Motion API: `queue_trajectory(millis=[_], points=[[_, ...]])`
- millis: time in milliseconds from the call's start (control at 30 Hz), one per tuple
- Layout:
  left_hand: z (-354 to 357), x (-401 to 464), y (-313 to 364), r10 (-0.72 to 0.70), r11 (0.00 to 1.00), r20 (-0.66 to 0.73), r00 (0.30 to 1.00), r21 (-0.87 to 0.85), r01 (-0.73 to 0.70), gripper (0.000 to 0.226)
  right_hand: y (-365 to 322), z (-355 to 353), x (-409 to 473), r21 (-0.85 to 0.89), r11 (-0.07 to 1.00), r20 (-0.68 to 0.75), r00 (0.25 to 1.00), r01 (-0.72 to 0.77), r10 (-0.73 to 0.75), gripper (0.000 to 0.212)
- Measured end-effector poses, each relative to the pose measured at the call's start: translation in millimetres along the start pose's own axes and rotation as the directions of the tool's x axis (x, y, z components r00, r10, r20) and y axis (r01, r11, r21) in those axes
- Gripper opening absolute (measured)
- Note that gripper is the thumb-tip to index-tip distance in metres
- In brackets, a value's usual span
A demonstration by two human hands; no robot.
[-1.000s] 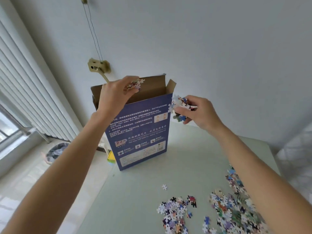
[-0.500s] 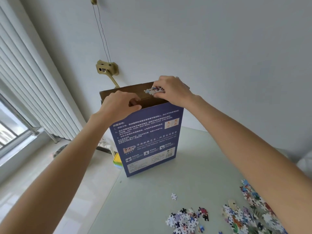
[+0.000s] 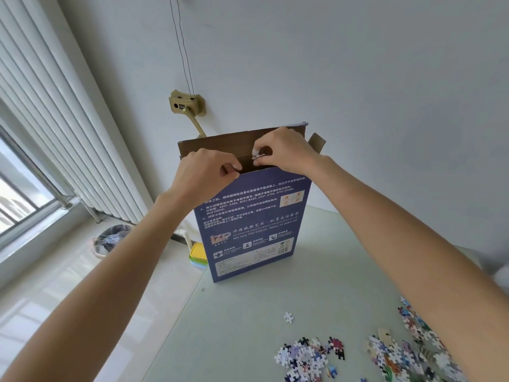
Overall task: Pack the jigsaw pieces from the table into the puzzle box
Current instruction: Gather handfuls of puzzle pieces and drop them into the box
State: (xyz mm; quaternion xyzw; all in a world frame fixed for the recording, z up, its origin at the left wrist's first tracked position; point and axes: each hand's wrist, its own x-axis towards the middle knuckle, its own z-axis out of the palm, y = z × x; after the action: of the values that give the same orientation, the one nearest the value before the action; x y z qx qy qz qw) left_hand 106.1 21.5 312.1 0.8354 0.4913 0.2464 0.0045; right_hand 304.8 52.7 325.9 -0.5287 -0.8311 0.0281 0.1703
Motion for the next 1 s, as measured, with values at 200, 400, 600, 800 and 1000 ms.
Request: queue_trajectory(millis=[200, 400, 600, 800, 1000], points=[[4.8, -2.8, 0.5, 0.017, 1.0, -0.054, 0.998, -0.004, -0.017, 0.013, 0.3, -0.4, -2.0, 0.019, 0.998, -0.045, 0.997, -0.054, 0.055, 0.018], [7.6, -9.3, 3.7, 0.094, 0.995, -0.169, 0.981, 0.051, -0.086, 0.017, -9.2, 0.3, -22.2, 0.172, 0.983, -0.186, 0.978, -0.065, 0.098, 0.012], [30.2, -70.8, 39.1, 0.346, 0.924, -0.38, 0.858, -0.023, -0.382, 0.019, -19.7, 49.5, -142.2, 0.268, 0.959, -0.376, 0.906, -0.095, 0.195, 0.022], [115.8, -158.7, 64.0, 0.207, 0.902, -0.088, 0.974, -0.367, -0.225, 0.019, -2.3, 135.9, -286.3, 0.307, 0.846, -0.072, 0.875, -0.437, 0.478, 0.019], [229.9, -201.3, 64.1, 0.061, 0.957, 0.546, 0.836, -0.269, 0.105, 0.044, 11.6, 194.7, -368.2, 0.12, 0.705, 0.318, 0.7, -0.699, 0.64, 0.038]])
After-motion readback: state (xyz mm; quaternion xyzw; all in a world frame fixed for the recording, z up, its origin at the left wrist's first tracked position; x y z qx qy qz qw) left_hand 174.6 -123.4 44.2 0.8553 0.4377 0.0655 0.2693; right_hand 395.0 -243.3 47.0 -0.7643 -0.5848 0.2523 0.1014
